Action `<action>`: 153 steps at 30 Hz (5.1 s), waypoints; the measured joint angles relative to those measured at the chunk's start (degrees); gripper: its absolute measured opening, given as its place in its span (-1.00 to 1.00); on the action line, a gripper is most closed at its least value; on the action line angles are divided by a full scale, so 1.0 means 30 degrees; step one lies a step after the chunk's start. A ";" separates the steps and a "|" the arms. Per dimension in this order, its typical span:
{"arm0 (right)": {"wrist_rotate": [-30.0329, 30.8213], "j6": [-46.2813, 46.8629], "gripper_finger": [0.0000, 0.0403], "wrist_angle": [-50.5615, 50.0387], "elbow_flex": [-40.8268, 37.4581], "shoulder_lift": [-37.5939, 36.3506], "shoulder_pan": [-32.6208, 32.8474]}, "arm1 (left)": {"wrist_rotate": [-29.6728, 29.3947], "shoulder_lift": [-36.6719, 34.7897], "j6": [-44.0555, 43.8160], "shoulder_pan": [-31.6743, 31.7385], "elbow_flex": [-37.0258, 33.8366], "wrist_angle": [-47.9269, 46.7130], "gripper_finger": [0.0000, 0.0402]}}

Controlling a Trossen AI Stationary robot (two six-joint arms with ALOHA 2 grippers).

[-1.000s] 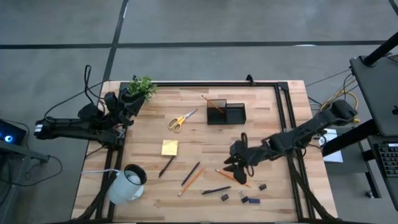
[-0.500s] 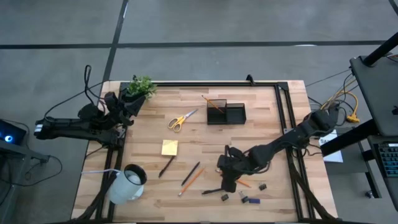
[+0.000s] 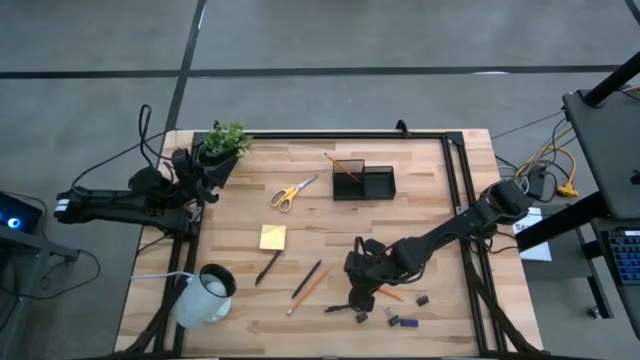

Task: Pick and place office supplies into organizer
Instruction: Put the right pencil into the desk organizer

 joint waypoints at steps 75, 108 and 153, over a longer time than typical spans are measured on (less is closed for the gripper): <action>-0.1435 -0.1885 -0.15 0.3440 -0.1444 0.3041 -0.1462 | -0.0005 -0.0007 0.0007 0.0006 0.0000 -0.0240 -0.22; -0.1840 -0.2031 -0.46 0.1374 -0.1156 0.3014 -0.1455 | 0.0001 -0.0007 0.0007 0.0003 0.0000 -0.0233 -0.22; -0.1559 -0.2519 -0.94 0.1268 -0.0956 0.3055 -0.1484 | -0.0005 -0.0007 0.0020 0.0007 0.0000 -0.0233 -0.22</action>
